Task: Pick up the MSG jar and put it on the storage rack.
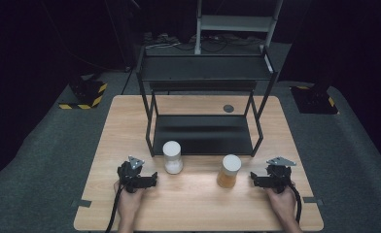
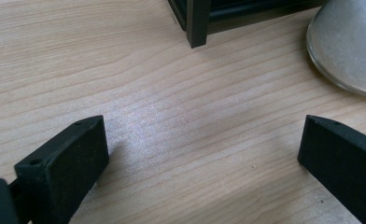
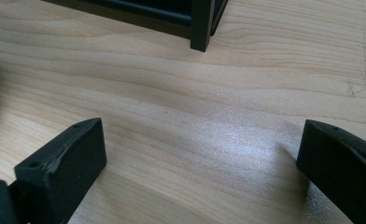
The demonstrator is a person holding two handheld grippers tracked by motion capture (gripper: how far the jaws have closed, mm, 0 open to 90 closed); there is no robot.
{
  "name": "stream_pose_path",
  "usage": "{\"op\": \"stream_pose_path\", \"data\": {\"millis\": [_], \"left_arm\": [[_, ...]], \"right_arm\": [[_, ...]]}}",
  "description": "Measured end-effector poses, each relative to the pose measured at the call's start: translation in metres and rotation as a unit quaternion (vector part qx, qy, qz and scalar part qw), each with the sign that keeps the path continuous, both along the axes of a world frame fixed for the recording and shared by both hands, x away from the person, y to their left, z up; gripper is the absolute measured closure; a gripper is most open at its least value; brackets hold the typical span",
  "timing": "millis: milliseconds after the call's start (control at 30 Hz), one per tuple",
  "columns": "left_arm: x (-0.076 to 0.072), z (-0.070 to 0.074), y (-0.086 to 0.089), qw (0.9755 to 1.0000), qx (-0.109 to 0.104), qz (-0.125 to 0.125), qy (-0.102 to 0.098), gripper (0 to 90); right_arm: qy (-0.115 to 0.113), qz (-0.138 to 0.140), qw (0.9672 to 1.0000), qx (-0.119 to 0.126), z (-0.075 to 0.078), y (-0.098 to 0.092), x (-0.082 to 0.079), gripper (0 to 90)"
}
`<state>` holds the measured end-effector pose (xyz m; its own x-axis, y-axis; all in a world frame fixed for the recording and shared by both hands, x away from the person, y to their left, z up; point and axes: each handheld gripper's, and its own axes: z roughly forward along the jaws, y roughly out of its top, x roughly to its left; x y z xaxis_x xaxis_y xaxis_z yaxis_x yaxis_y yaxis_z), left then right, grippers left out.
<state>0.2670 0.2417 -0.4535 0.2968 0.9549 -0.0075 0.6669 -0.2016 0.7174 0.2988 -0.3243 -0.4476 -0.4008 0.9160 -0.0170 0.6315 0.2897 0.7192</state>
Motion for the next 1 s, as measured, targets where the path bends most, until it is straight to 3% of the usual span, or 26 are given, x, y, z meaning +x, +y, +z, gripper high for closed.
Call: {"op": "stream_pose_path", "data": {"millis": [900, 1000], "left_arm": [[0.0009, 0.0005, 0.0002, 1.0, 0.0, -0.003, 0.002, 0.6], [0.0029, 0.0061, -0.0001, 0.9998, 0.006, -0.005, 0.017, 0.3]], "right_arm": [[0.0, 0.0, 1.0, 0.001, 0.0, -0.0005, 0.0001, 1.0], [0.0, 0.0, 1.0, 0.001, 0.0, -0.0005, 0.0001, 1.0]]}}
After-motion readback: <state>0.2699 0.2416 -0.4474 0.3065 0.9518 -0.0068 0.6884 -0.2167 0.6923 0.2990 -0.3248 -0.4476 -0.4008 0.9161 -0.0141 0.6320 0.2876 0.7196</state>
